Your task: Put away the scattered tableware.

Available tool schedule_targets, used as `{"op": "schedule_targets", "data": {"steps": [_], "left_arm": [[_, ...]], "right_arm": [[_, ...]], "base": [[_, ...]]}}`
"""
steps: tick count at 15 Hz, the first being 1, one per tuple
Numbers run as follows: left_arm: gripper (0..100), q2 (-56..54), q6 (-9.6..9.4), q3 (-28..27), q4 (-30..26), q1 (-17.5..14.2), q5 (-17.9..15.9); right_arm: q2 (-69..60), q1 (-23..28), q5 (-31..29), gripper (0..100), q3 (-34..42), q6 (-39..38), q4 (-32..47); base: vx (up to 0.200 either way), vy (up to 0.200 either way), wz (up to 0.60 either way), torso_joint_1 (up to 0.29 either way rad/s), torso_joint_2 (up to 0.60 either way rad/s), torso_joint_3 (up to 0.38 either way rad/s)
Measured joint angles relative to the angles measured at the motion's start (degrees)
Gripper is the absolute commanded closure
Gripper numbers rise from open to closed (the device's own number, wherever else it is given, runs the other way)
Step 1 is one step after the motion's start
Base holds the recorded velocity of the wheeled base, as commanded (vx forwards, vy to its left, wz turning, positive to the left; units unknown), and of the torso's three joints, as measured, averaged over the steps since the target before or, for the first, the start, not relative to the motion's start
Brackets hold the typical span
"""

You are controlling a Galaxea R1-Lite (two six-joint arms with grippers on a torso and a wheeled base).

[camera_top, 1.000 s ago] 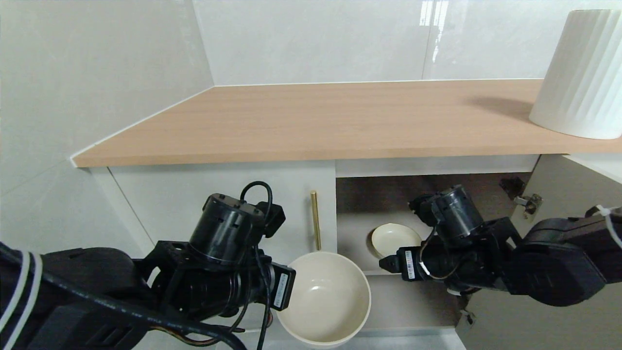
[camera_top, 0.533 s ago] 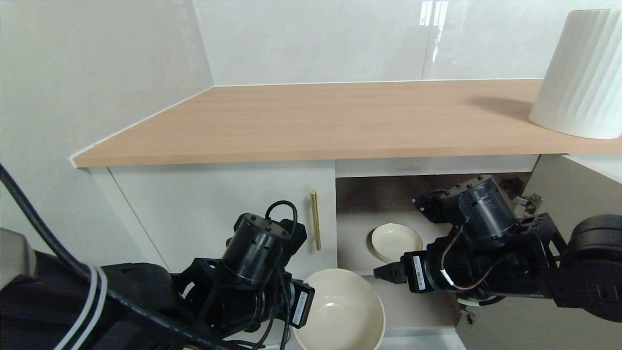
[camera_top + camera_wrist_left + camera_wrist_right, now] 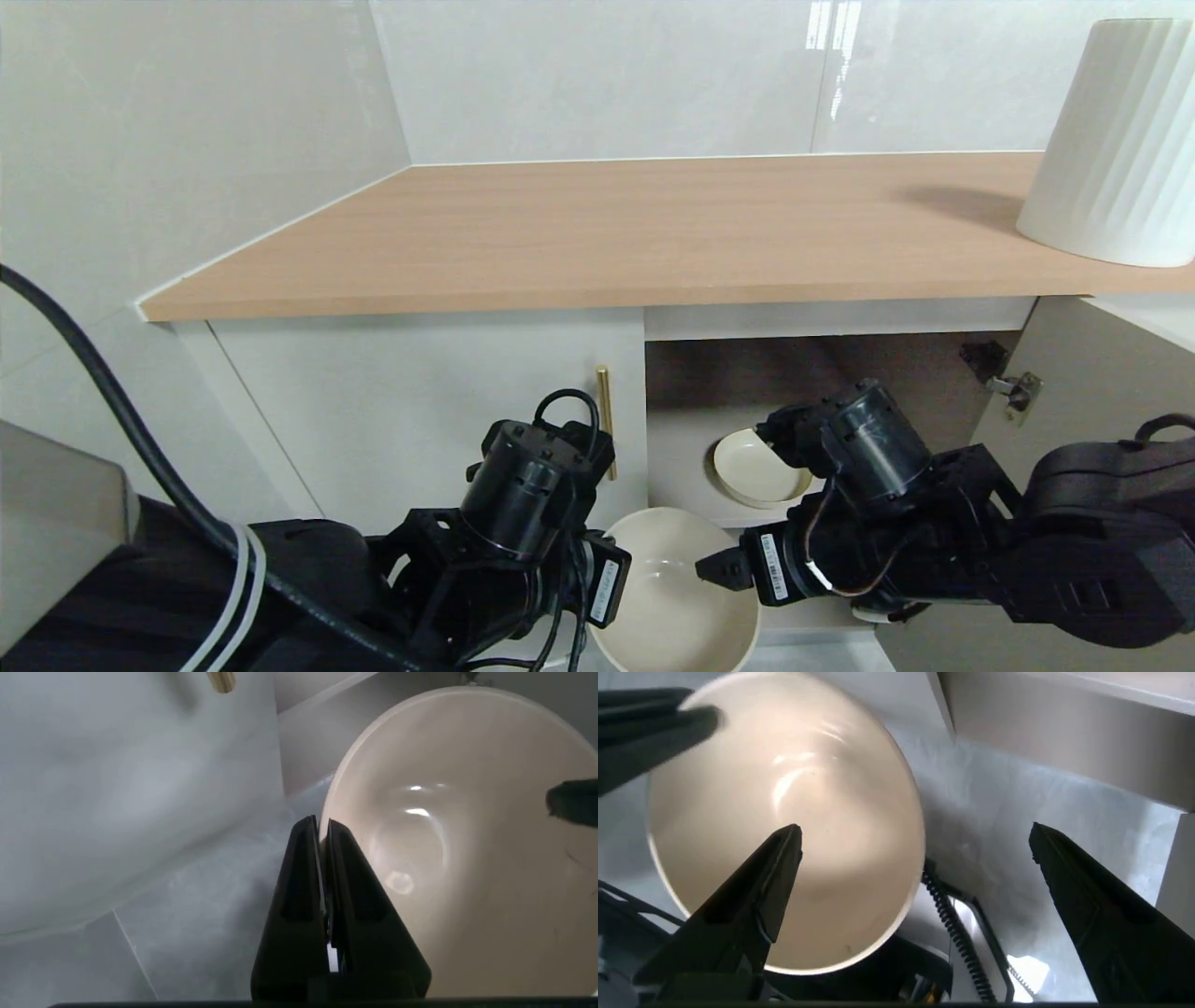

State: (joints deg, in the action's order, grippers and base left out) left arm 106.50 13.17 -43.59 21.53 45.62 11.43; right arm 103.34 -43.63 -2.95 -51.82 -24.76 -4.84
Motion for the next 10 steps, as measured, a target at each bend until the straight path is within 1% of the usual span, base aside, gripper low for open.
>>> {"op": "schedule_targets", "data": {"steps": [3,4,10], "left_arm": [[100,0.06,0.02,0.00,0.09,0.09,0.00],[100,0.09,0.07,0.00,0.09,0.09,0.00],[100,0.26,0.10,-0.01,0.09,0.11,-0.02]], "right_arm": [[1.12,-0.05,-0.02,0,-0.18,-0.11,-0.16],[1.49,-0.05,-0.05,100,-0.24,-0.17,-0.22],[2.54,-0.02,-0.06,100,-0.55,-0.30,-0.22]], "base": [[0.000,0.000,0.00,0.000,0.00,0.000],[0.000,0.000,0.00,0.000,0.00,0.000],[0.000,0.000,0.00,0.000,0.00,0.000]]}}
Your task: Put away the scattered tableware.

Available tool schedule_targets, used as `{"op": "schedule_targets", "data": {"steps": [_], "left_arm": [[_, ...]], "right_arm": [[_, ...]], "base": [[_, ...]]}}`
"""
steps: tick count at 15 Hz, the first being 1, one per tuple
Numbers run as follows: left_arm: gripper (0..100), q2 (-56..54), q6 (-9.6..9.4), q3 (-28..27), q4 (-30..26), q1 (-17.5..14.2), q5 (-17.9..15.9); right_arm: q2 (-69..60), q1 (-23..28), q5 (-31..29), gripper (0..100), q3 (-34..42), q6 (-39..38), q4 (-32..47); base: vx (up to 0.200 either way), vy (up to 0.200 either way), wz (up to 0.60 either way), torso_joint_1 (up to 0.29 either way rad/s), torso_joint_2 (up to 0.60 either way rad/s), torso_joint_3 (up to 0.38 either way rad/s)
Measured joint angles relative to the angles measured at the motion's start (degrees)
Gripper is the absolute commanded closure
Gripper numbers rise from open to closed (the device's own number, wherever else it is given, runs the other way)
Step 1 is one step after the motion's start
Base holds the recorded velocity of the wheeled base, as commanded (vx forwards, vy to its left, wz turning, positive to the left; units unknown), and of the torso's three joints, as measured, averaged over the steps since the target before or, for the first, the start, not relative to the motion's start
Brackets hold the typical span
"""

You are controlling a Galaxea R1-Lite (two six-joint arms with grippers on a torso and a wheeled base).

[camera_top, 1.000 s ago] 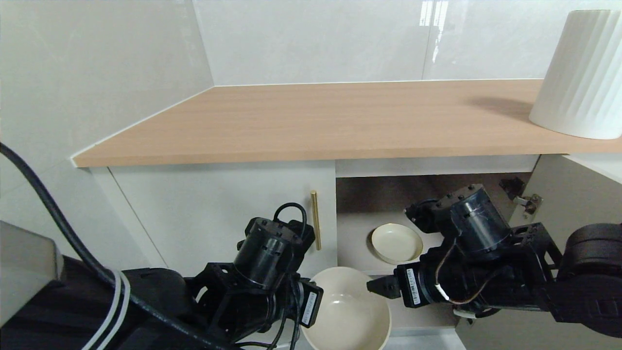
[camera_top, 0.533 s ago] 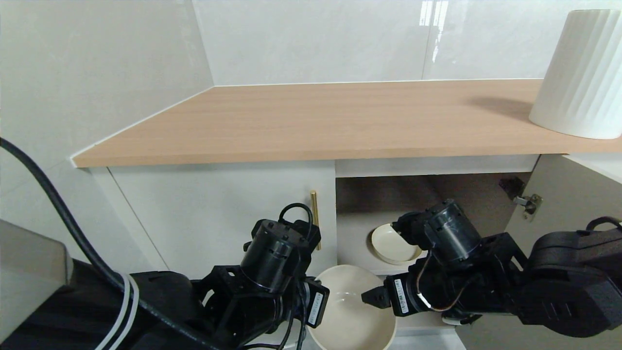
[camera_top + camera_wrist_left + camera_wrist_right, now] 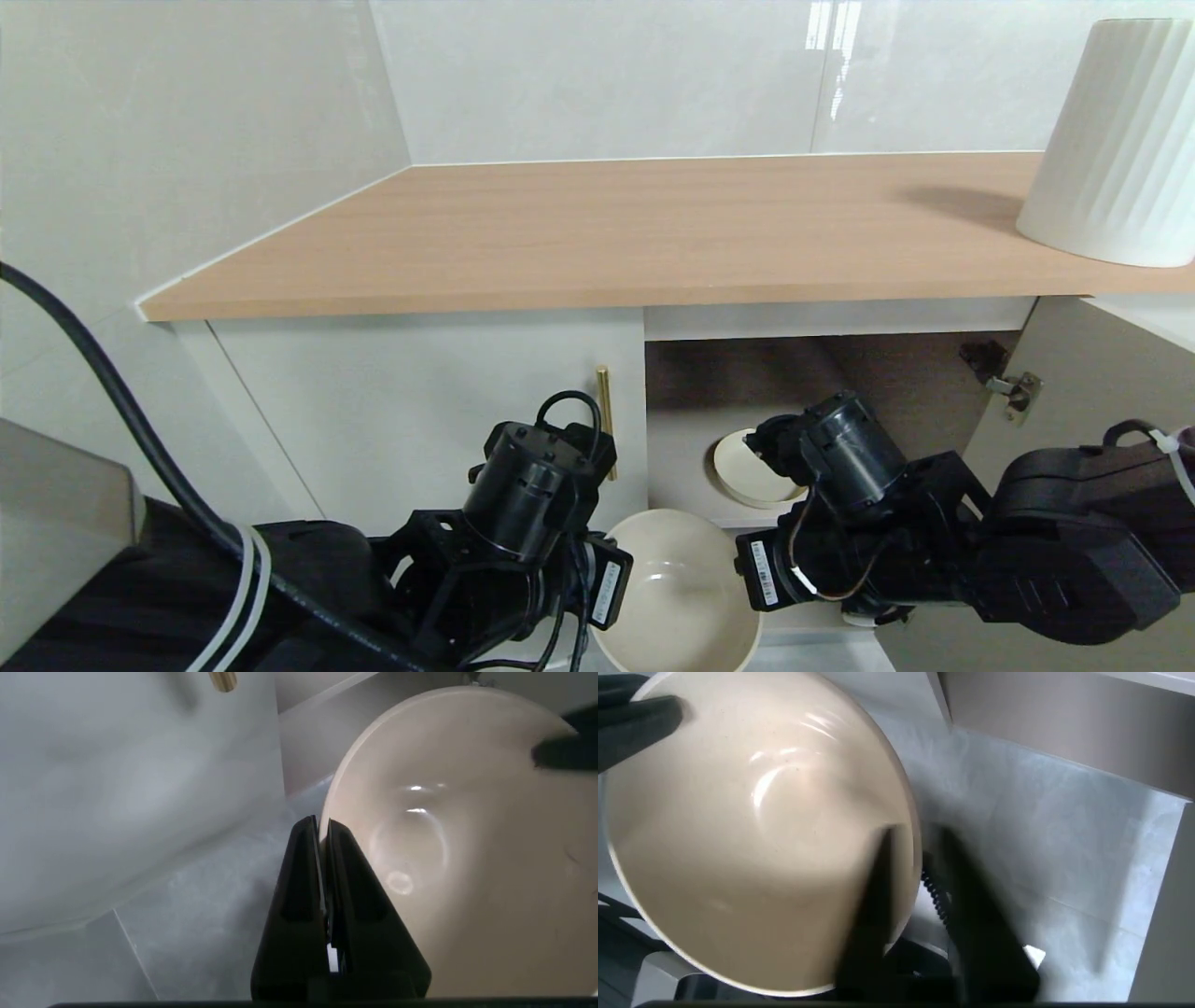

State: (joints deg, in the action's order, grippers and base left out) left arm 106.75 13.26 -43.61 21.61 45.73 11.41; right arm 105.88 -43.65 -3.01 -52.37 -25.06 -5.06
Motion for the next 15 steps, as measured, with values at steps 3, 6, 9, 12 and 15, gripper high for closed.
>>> {"op": "schedule_targets", "data": {"steps": [3,6,9,12,15], "left_arm": [[100,0.11,0.00,0.01,0.00,0.05,0.02],[100,0.16,-0.02,0.11,-0.07,0.07,0.00],[0,0.05,0.06,0.11,-0.02,0.07,0.62],[0,-0.72,0.09,0.12,-0.02,0.07,1.17],[0,-1.30,0.17,0.26,0.00,0.07,1.21]], "right_arm": [[0.27,0.00,0.01,100,0.00,0.00,0.00],[0.52,-0.02,0.00,100,0.06,0.00,-0.02],[0.62,0.00,-0.05,100,0.12,0.02,-0.02],[0.84,0.00,-0.24,100,0.34,0.02,0.06],[0.79,0.57,-4.57,100,0.85,0.02,0.16]], "base": [[0.000,0.000,0.00,0.000,0.00,0.000],[0.000,0.000,0.00,0.000,0.00,0.000],[0.000,0.000,0.00,0.000,0.00,0.000],[0.000,0.000,0.00,0.000,0.00,0.000],[0.000,0.000,0.00,0.000,0.00,0.000]]}}
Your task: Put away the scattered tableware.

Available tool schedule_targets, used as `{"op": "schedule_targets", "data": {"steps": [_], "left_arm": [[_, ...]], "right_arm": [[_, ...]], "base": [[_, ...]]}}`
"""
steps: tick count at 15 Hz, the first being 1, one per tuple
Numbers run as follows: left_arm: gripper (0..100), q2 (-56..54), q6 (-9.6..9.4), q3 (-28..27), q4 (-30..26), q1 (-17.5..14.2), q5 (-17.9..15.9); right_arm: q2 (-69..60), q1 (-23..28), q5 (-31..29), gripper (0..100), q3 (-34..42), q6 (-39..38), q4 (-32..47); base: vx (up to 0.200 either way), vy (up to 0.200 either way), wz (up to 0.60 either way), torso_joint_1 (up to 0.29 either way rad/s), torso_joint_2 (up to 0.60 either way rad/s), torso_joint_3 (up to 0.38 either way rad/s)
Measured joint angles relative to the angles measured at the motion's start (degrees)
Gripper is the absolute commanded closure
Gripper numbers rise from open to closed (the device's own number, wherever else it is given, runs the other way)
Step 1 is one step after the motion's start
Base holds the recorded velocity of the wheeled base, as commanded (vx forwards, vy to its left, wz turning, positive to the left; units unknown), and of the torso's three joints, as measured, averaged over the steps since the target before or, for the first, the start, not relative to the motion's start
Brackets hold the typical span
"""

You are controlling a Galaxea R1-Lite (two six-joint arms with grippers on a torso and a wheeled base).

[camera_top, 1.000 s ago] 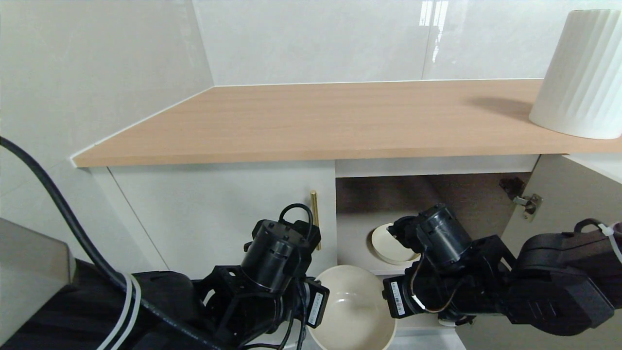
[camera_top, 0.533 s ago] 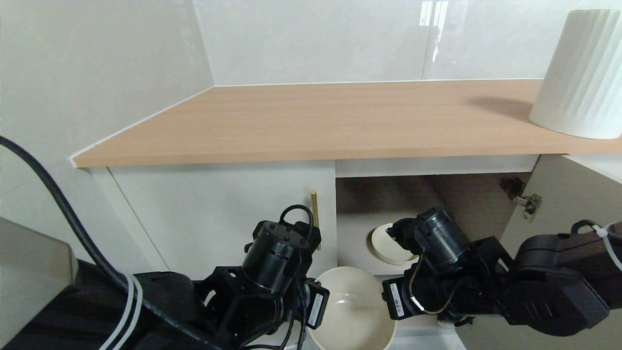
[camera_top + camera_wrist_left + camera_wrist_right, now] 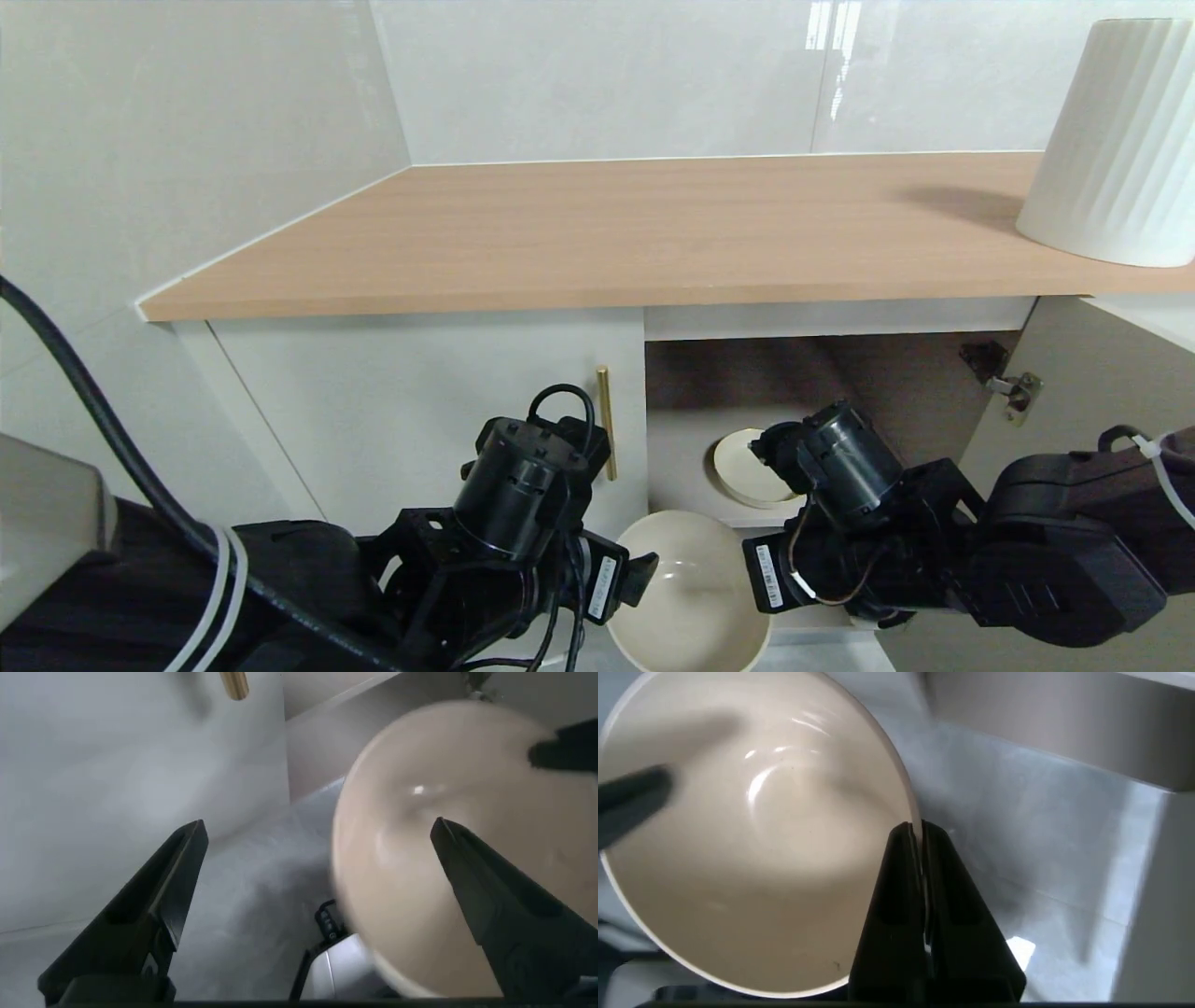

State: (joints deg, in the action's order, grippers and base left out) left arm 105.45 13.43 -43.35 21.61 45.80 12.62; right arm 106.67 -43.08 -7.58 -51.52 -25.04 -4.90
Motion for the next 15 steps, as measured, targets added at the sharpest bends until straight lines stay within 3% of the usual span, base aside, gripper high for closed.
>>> {"op": "schedule_targets", "data": {"steps": [5,9,15], "left_arm": [[0,-1.01,0.00,0.02,-0.02,-0.10,0.10],[0,-1.18,0.00,0.09,0.00,-0.10,0.10],[0,-1.27,0.00,0.11,-0.09,-0.10,0.11]], "right_arm": [[0.96,7.23,-2.16,100,-1.43,0.20,-0.07],[5.21,13.54,-8.37,100,-5.89,-0.60,-0.10],[13.07,18.83,-10.47,100,-14.56,-10.33,-0.16]], "base": [[0.000,0.000,0.00,0.000,0.00,0.000],[0.000,0.000,0.00,0.000,0.00,0.000],[0.000,0.000,0.00,0.000,0.00,0.000]]}}
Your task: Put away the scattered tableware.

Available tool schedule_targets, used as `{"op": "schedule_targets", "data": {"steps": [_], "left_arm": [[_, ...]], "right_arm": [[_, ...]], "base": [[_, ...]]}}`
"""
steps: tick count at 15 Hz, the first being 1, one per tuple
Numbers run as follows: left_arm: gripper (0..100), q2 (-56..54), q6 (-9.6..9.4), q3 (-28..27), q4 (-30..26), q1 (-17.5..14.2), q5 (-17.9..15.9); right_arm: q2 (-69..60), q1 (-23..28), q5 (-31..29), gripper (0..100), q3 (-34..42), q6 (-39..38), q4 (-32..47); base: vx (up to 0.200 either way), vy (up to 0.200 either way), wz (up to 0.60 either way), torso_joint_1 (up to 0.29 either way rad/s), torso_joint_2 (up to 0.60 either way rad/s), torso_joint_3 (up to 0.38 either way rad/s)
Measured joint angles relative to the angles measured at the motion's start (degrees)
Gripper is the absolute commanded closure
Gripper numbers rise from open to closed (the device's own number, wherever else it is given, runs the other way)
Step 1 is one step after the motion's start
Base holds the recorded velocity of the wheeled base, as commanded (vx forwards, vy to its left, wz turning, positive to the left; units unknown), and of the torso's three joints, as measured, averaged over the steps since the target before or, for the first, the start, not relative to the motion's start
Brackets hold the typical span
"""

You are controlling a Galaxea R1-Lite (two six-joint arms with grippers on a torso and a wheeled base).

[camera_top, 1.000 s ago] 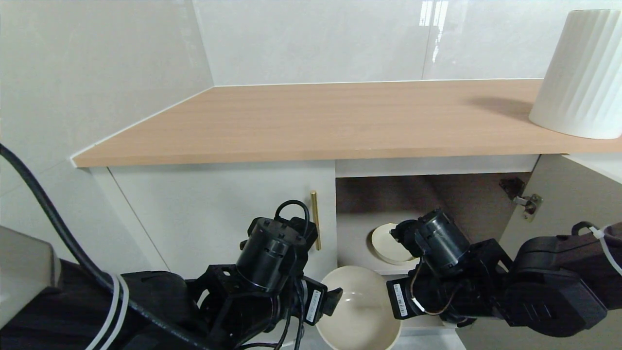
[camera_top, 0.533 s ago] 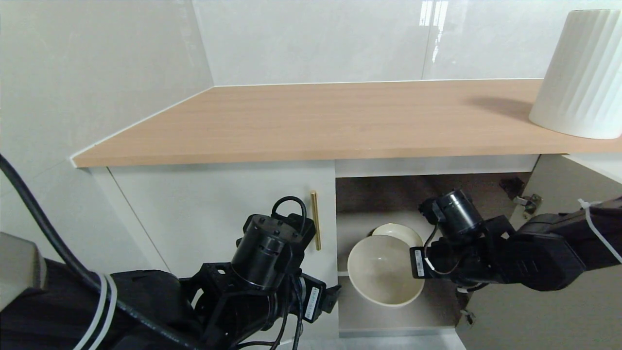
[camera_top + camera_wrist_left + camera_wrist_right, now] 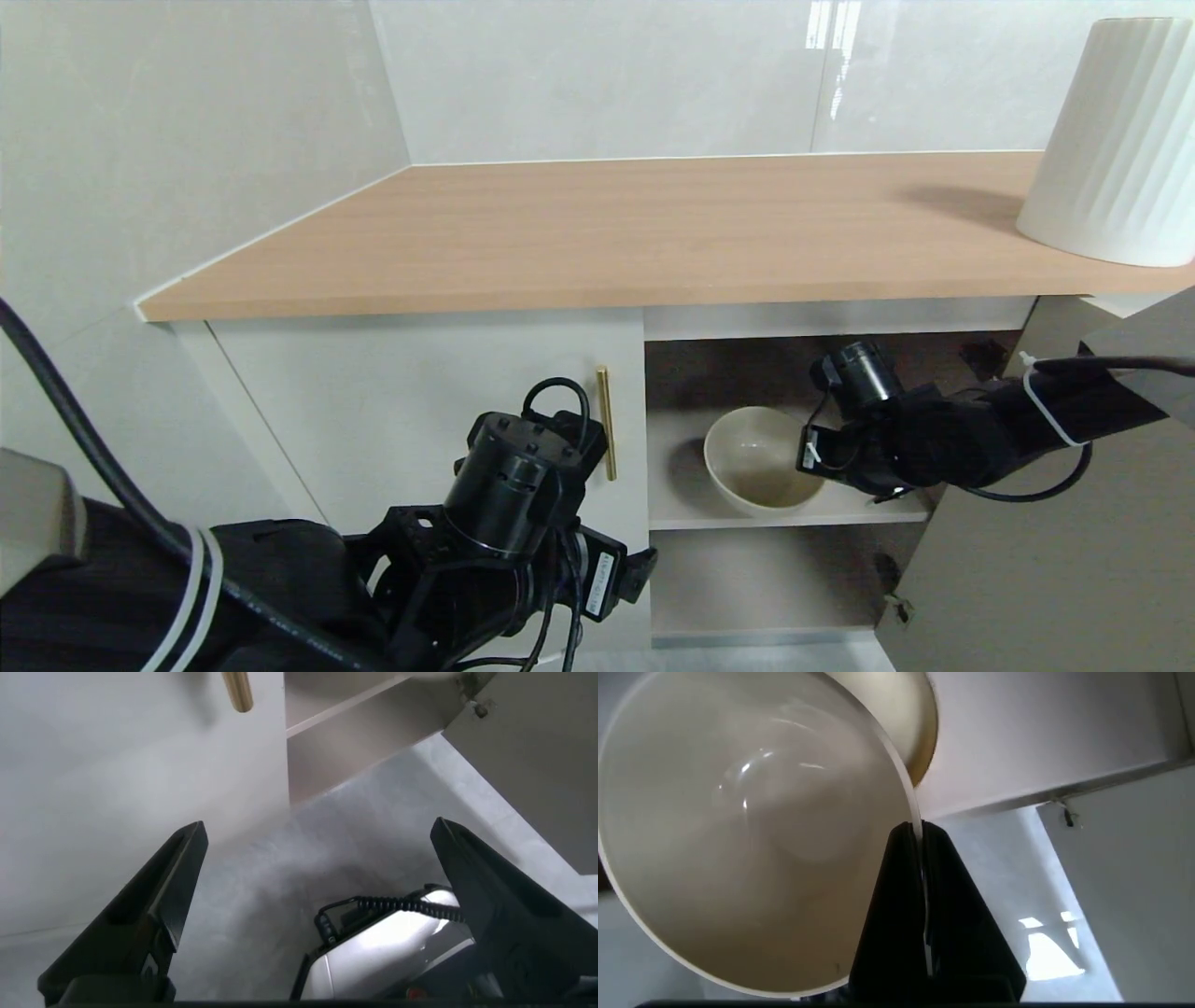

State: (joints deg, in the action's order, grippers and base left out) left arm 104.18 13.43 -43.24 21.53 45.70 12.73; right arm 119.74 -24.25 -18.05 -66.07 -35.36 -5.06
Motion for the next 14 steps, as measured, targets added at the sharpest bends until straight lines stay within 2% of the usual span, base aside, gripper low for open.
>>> {"op": "schedule_targets", "data": {"steps": [6,14], "left_arm": [[0,0.00,0.00,0.00,0.00,-0.04,0.00],[0,-0.10,0.00,0.00,-0.02,-0.04,-0.01]], "right_arm": [[3.08,1.99,-2.11,100,-3.80,-0.87,-0.90],[8.00,2.23,-3.27,100,-5.73,-0.60,-4.82]], "base": [[0.000,0.000,0.00,0.000,0.00,0.000],[0.000,0.000,0.00,0.000,0.00,0.000]]}}
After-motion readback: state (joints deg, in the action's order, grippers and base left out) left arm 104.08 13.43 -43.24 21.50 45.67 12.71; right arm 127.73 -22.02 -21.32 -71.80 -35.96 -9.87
